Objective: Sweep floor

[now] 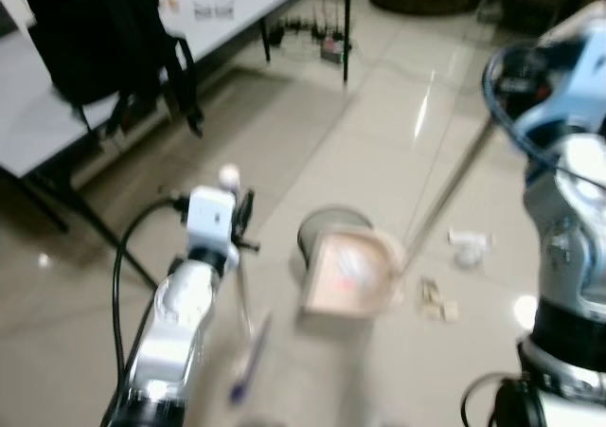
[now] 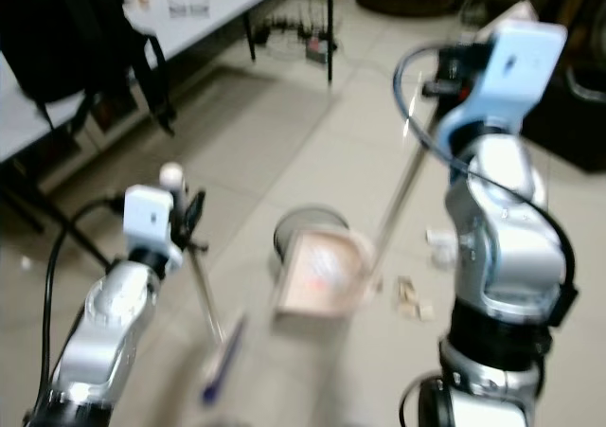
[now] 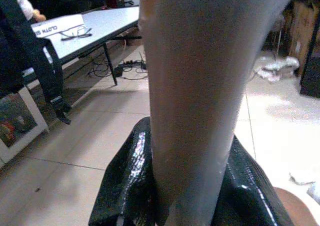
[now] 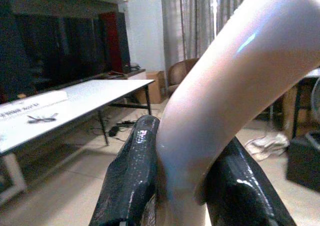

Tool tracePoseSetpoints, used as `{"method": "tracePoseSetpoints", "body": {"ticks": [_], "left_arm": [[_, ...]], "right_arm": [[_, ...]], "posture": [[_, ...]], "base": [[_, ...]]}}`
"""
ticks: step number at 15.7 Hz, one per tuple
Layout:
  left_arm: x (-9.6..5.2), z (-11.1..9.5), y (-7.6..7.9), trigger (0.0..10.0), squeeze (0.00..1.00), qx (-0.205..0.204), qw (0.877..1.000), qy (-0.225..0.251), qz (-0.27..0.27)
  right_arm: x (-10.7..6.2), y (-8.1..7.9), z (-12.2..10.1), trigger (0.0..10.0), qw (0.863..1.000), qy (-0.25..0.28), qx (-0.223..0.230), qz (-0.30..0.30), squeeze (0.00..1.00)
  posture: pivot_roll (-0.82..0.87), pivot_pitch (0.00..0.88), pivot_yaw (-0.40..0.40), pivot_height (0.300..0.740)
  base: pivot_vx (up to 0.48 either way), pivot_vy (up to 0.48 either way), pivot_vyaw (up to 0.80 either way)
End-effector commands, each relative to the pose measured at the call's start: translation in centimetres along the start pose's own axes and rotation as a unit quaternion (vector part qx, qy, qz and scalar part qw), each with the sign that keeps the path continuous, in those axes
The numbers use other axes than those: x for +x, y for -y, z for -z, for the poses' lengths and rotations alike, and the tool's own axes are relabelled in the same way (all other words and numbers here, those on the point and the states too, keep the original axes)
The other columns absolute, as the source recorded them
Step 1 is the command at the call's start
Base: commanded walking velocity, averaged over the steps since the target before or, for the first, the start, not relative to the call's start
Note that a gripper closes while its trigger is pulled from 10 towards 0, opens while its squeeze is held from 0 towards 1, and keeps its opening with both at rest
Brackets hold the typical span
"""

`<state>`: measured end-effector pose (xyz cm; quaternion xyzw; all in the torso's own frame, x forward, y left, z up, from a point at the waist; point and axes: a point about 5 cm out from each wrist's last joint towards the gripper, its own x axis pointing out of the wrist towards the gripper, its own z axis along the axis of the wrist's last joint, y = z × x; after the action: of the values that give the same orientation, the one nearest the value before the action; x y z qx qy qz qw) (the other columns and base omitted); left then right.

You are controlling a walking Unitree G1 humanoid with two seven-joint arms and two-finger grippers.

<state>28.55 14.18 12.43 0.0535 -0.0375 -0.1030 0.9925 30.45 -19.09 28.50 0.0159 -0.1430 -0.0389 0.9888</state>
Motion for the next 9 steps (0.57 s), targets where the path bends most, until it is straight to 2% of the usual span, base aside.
{"method": "tracePoseSetpoints", "body": {"ticks": [1, 9], "left_arm": [[-0.31, -0.43, -1.37, 10.0, 0.0, 0.025, 0.999, 0.008, -0.019], [-0.58, -0.41, -1.74, 10.0, 0.0, 0.028, 0.999, 0.007, -0.025]], "right_arm": [[0.01, -1.38, -0.93, 10.0, 0.999, 0.022, 0.02, -0.028, 0.0], [-0.07, -1.49, -0.51, 10.0, 0.998, 0.024, 0.054, -0.032, 0.0]], "posture": [[-0.05, 0.069, 0.061, 0.74], [-0.04, 0.055, 0.054, 0.74]], "base": [[0.435, 0.0, 0.0], [0.449, 0.0, 0.0]]}}
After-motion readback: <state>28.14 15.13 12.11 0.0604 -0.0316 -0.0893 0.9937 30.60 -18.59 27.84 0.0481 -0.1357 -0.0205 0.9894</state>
